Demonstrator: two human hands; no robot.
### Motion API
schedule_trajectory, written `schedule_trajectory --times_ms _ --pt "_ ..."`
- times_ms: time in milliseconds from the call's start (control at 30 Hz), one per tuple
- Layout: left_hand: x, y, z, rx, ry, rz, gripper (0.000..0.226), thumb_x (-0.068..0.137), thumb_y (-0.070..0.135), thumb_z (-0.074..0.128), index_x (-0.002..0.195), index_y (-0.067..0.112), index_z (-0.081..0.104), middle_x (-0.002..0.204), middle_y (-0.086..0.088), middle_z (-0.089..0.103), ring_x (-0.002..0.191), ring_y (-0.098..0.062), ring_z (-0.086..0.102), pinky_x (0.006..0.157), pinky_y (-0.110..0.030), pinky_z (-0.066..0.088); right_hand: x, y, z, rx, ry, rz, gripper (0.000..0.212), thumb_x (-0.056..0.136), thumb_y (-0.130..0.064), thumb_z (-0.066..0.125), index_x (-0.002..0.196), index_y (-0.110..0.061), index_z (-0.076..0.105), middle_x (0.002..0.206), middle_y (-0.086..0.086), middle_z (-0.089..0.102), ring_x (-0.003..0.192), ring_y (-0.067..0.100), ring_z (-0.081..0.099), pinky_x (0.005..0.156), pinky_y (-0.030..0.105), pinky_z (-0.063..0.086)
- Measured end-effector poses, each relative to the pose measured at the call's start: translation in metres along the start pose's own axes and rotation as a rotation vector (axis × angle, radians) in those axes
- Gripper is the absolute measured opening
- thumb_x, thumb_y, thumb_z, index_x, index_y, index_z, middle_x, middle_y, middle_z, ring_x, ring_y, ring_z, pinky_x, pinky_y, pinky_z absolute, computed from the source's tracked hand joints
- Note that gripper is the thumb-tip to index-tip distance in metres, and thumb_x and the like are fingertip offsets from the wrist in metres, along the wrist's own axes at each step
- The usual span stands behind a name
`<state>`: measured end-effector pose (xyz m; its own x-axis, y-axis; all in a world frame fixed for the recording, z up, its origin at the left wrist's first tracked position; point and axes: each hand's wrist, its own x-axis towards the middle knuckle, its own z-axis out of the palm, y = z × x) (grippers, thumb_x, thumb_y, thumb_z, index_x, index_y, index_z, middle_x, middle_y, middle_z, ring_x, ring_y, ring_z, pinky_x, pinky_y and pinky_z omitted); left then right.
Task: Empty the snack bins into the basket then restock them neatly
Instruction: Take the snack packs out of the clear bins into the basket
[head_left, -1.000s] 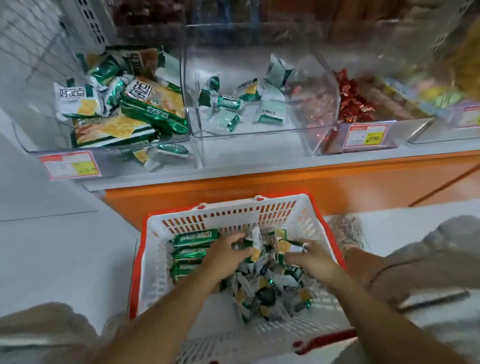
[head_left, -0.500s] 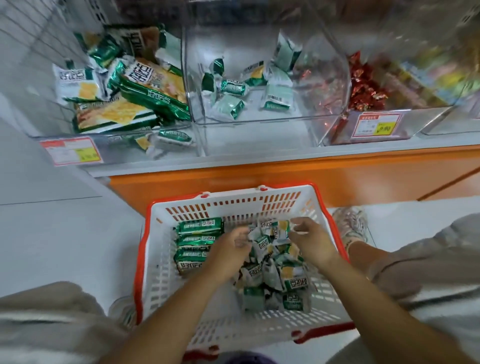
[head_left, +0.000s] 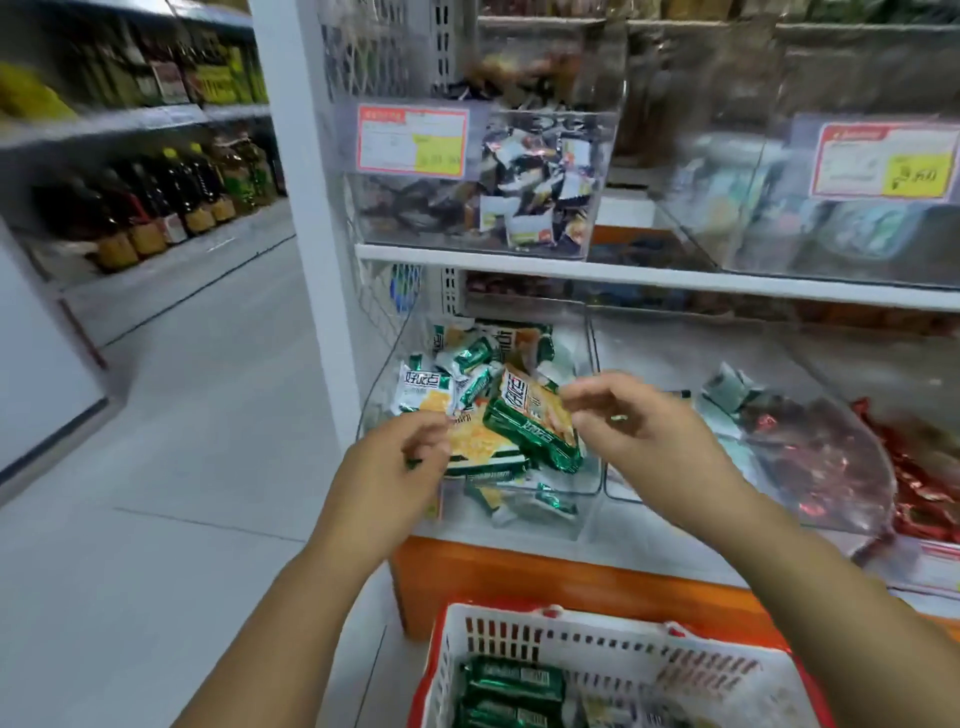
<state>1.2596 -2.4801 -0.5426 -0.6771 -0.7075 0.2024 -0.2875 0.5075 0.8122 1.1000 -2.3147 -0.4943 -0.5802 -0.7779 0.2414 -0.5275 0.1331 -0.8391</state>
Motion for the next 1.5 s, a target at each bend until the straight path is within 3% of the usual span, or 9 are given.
schedule_trajectory --times_ms 133,467,700,767,867,967,1100,1333,1500 --pt "0.013 -0.018 -0.007 0.01 -0.013 -0.012 0.024 0.093 0.024 0.063 0.115 0.032 0.066 0.101 0.021 0.066 0.097 0.005 0.059 0.075 -0.007 0.042 0.08 0.009 0.014 -0.325 -0.283 0.047 0.027 0.093 -0.015 0.06 0.107 -0.039 0.064 0.104 -0.01 0.067 0.09 0.019 0.068 0.075 0.029 0.057" --pt "0.025 -0.023 -0.016 -0.013 -0.029 -0.013 0.03 0.093 0.026 0.061 0.121 0.037 0.062 0.099 0.026 0.061 0.095 0.019 0.051 0.071 -0.001 0.043 0.17 0.04 0.037 -0.693 -0.759 0.167 0.049 0.089 -0.024 0.067 0.13 -0.046 0.052 0.158 -0.003 0.025 0.125 0.025 0.053 0.109 0.037 0.037" --pt "0.025 -0.021 -0.013 -0.031 -0.025 -0.053 0.035 0.092 0.031 0.063 0.127 0.036 0.061 0.103 0.025 0.063 0.096 0.014 0.055 0.074 -0.006 0.045 0.156 0.024 0.029 -0.59 -0.604 0.101 0.027 0.081 -0.029 0.075 0.104 -0.022 0.065 0.12 -0.004 0.058 0.08 0.009 0.06 0.061 0.014 0.044" --pt "0.025 -0.02 -0.01 -0.063 -0.037 -0.065 0.043 0.089 0.037 0.066 0.131 0.036 0.058 0.114 0.023 0.063 0.103 0.012 0.055 0.078 -0.004 0.042 0.15 0.013 0.024 -0.523 -0.538 0.026 0.026 0.079 -0.031 0.077 0.099 -0.018 0.066 0.107 -0.006 0.063 0.08 0.003 0.055 0.065 0.006 0.042" --pt "0.025 -0.013 -0.005 -0.19 -0.128 -0.107 0.064 0.084 0.043 0.07 0.142 0.037 0.044 0.132 0.022 0.055 0.117 0.007 0.052 0.092 -0.013 0.043 0.143 -0.001 0.02 -0.41 -0.464 -0.058 0.021 0.076 -0.035 0.078 0.084 -0.021 0.063 0.102 -0.004 0.068 0.091 0.013 0.061 0.089 0.032 0.048" --pt "0.022 0.0 -0.001 -0.298 -0.209 -0.137 0.06 0.083 0.045 0.071 0.134 0.047 0.041 0.121 0.028 0.061 0.109 0.011 0.057 0.09 -0.015 0.047 0.13 -0.022 0.025 -0.271 -0.421 -0.138 0.026 0.074 -0.036 0.076 0.083 -0.015 0.062 0.09 0.011 0.063 0.079 0.029 0.06 0.074 0.044 0.053" --pt "0.02 0.01 -0.005 -0.368 -0.081 -0.132 0.028 0.086 0.042 0.069 0.111 0.046 0.057 0.098 0.029 0.07 0.089 0.008 0.066 0.081 -0.02 0.052 0.115 -0.046 0.036 -0.105 -0.33 -0.228 0.022 0.082 -0.026 0.073 0.087 -0.006 0.066 0.076 0.004 0.057 0.06 0.007 0.049 0.056 0.017 0.043" --pt "0.001 -0.015 -0.058 -0.443 -0.011 -0.243 0.032 0.086 0.023 0.071 0.115 0.032 0.063 0.105 0.011 0.075 0.095 -0.012 0.072 0.09 -0.038 0.054 0.106 -0.006 0.031 -0.275 -0.248 0.157 0.032 0.097 -0.04 0.05 0.124 -0.025 0.059 0.125 -0.005 0.06 0.107 0.012 0.056 0.089 0.026 0.043" --pt "-0.015 -0.036 -0.087 -0.409 0.088 -0.307 0.031 0.081 0.028 0.076 0.111 0.029 0.067 0.102 0.009 0.076 0.096 -0.015 0.072 0.088 -0.036 0.05 0.097 0.023 0.061 -0.332 -0.321 0.474 0.053 0.098 -0.031 0.053 0.146 -0.017 0.034 0.139 0.01 0.048 0.103 0.025 0.057 0.094 0.042 0.05"
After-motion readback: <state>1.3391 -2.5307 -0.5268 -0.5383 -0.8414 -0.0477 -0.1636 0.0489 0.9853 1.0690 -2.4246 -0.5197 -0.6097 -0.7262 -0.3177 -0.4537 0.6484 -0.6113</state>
